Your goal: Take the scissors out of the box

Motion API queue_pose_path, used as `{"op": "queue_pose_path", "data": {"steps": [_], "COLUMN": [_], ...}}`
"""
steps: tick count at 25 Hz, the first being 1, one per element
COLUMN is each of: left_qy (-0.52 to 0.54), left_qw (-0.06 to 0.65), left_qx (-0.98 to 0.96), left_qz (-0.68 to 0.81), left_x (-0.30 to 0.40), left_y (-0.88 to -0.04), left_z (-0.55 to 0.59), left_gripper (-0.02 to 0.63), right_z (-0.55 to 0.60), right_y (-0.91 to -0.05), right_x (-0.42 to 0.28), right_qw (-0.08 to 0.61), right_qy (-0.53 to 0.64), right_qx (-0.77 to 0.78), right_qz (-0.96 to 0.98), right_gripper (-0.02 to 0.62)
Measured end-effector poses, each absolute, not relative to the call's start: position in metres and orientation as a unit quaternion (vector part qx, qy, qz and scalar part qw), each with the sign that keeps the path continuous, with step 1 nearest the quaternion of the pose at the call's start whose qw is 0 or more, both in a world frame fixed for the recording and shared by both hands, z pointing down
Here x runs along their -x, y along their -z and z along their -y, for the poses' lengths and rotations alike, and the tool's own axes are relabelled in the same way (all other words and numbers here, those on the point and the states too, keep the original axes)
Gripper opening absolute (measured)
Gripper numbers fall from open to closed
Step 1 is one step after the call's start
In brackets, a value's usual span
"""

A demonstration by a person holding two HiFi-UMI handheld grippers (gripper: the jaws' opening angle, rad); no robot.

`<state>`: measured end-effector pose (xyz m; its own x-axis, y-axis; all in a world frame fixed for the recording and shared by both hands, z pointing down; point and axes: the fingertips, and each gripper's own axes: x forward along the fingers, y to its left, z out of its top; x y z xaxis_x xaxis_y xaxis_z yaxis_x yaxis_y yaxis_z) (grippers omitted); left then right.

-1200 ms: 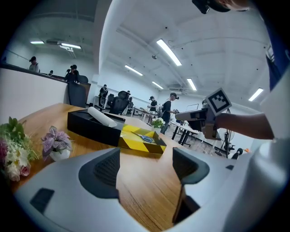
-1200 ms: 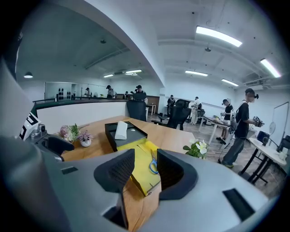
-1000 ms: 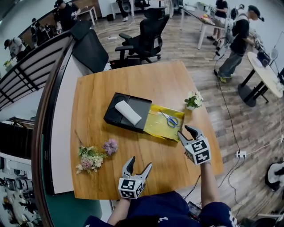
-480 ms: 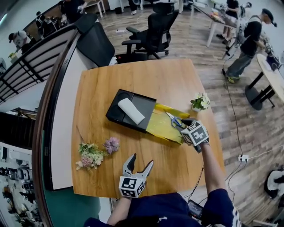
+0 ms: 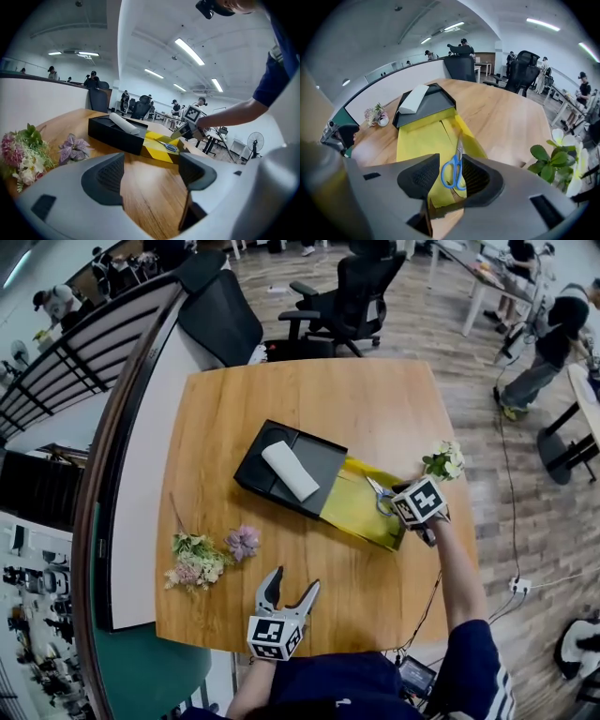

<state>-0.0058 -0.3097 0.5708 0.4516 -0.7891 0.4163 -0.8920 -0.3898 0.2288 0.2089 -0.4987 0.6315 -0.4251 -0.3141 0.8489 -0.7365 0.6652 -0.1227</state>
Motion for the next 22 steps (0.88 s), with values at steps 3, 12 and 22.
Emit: {"op": "queue_pose_path", "data": {"steps": [3,12,22], "left_qy": [-0.123,-0.126,-0.124], "left_qw": [0.215,0.224,0.235], "left_qx": [-0.817,-0.803,-0.786], "left_qz": [0.52,0.538,0.558], "left_x": [0.01,0.016,0.028], "left_y": [-0.571,-0.575,-0.582], "left_z": [0.312,0.311,0.302], "left_gripper": [0.361,0.36,0.36], "right_z": [0.497,0.501,0.502], "right_y": [-0.649,-0.687,-0.697], "right_x": [-0.208,-0.21,-0.214], "right_qw": [0.459,0.531,0.569], "right_qy": [-0.245,-0.245,-0.253], "right_qx": [-0.302,-0.267,-0.261], "right_qz": [0.799,0.766,0.738], "right_gripper": [0.156,0.16,0.162]}}
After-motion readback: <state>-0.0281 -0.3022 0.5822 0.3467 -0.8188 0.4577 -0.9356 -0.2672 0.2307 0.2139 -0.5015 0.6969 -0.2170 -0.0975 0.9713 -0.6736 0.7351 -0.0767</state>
